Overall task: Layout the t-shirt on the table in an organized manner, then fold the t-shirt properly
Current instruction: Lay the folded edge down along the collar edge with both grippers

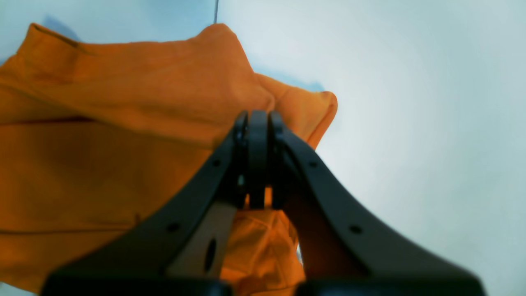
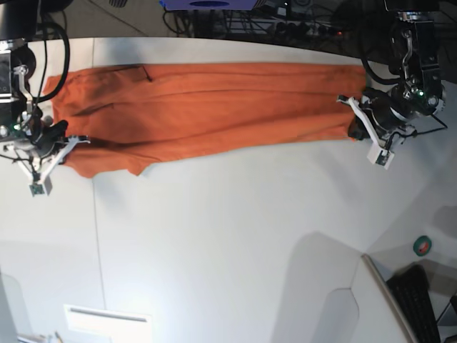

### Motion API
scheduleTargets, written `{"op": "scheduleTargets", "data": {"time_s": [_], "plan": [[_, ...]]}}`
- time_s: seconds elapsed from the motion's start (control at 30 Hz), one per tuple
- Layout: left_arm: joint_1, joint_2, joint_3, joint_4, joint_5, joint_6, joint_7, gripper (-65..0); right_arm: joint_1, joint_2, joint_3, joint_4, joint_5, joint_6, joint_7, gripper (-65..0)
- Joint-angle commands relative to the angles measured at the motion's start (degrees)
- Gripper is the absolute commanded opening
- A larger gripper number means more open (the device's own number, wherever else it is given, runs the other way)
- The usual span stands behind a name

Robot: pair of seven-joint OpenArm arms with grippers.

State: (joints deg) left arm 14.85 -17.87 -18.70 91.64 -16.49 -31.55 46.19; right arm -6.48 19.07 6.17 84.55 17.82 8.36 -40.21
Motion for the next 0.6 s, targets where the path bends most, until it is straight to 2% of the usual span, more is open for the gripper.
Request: {"op": "scheduleTargets", "data": {"time_s": [0.0, 0.1, 0.57], "plan": [[-0.3, -0.8, -0.4, 1.1, -0.5, -0.1, -1.0, -65.0, 0.3, 1.1, 1.7, 1.7, -0.1, -0.1, 1.0, -65.0], [0.7, -0.8, -0.4, 1.3, -0.5, -0.1, -1.0, -65.0, -1.2, 1.1, 3.5, 4.0, -0.1, -0.1, 0.9, -65.0], [3.6, -0.8, -0.4, 1.5, -0.5, -0.1, -1.0, -65.0, -7.8, 0.7, 3.4, 4.7, -0.2, -0.1, 0.9, -65.0]]}}
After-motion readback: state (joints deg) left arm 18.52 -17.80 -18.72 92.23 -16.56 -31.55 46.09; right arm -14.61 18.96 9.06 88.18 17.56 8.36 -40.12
